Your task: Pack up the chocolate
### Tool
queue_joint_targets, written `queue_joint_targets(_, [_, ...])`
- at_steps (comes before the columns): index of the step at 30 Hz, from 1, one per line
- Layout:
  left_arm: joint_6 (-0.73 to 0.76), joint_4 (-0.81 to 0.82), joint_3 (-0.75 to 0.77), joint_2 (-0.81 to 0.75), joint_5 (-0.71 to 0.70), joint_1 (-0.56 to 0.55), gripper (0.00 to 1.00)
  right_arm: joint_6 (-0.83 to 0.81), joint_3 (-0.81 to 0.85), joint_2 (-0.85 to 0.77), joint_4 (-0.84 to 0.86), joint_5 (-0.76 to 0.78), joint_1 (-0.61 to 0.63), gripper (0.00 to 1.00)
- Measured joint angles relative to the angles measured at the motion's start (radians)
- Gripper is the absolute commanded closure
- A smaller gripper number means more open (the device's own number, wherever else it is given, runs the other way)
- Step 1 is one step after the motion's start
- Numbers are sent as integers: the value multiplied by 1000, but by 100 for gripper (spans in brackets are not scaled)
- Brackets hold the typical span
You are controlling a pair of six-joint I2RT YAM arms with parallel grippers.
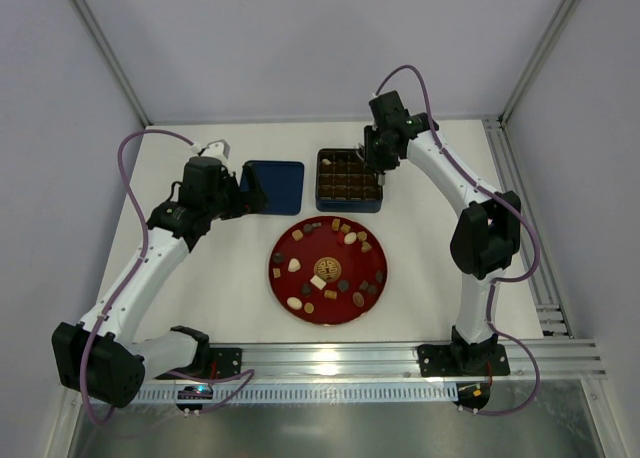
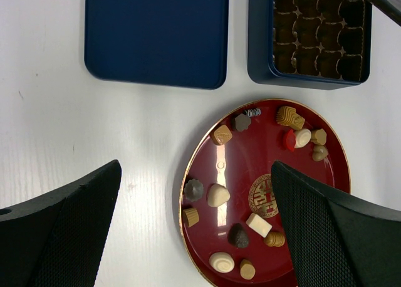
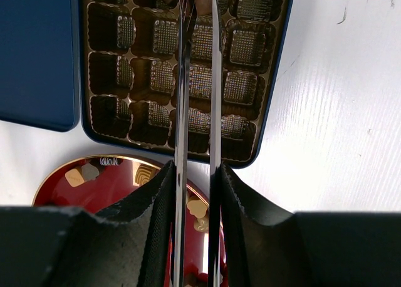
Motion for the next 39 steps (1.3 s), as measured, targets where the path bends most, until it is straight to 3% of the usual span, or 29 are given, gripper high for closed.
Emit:
queue_joint_targets(27, [0, 0, 0, 0, 0, 0, 0, 0, 13, -15, -8, -5, 0, 61])
queue_joint_targets(31, [0, 0, 0, 0, 0, 0, 0, 1, -53, -101, -11, -10, 6, 61])
queue_joint_targets(39, [-1, 0, 0, 0, 1, 0, 0, 25, -341, -444, -14, -6, 117, 61])
